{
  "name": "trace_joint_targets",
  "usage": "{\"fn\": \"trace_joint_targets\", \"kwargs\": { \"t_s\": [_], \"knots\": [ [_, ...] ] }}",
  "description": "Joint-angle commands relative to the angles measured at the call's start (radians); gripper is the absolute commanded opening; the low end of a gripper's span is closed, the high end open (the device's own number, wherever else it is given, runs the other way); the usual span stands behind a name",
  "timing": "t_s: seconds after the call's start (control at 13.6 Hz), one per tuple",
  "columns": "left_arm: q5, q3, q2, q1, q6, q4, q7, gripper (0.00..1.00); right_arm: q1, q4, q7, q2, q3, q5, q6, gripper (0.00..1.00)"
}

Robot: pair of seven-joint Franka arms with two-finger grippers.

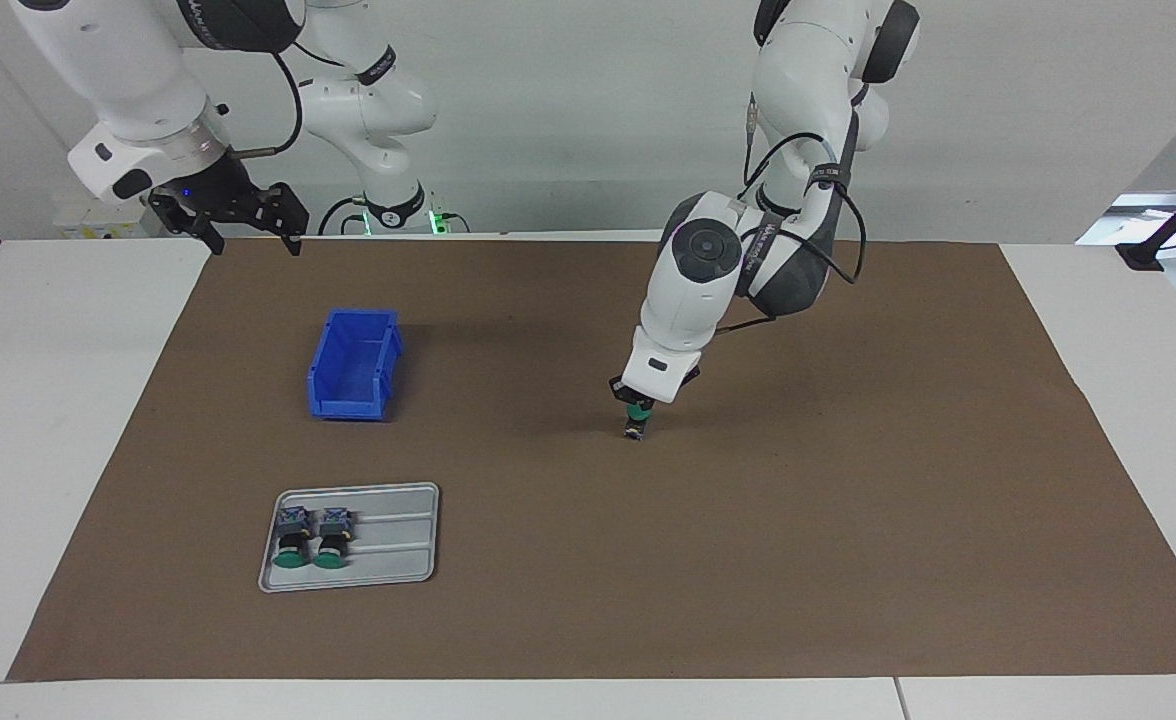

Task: Place and press button with both arms

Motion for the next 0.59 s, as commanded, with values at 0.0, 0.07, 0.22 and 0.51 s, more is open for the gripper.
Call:
{"fn": "trace_joint_targets", "kwargs": {
  "t_s": [0.0, 0.07, 0.22, 0.51],
  "knots": [
    [0.018, 0.014, 0.011, -0.019, 0.033, -0.002, -0.026, 0.04, -0.008, -0.010, -0.021, -0.009, 0.003, 0.002, -0.003, 0.99],
    [0.019, 0.015, 0.011, -0.030, 0.034, -0.011, -0.026, 0.04, -0.008, -0.010, -0.021, -0.009, 0.003, 0.002, -0.003, 0.99],
    [0.019, 0.015, 0.009, -0.036, 0.025, -0.020, -0.028, 0.04, -0.008, -0.010, -0.021, -0.009, 0.003, 0.002, -0.003, 0.99],
    [0.019, 0.015, 0.003, -0.045, 0.027, -0.053, -0.028, 0.04, -0.008, -0.010, -0.021, -0.009, 0.003, 0.002, -0.003, 0.99]
  ]
}}
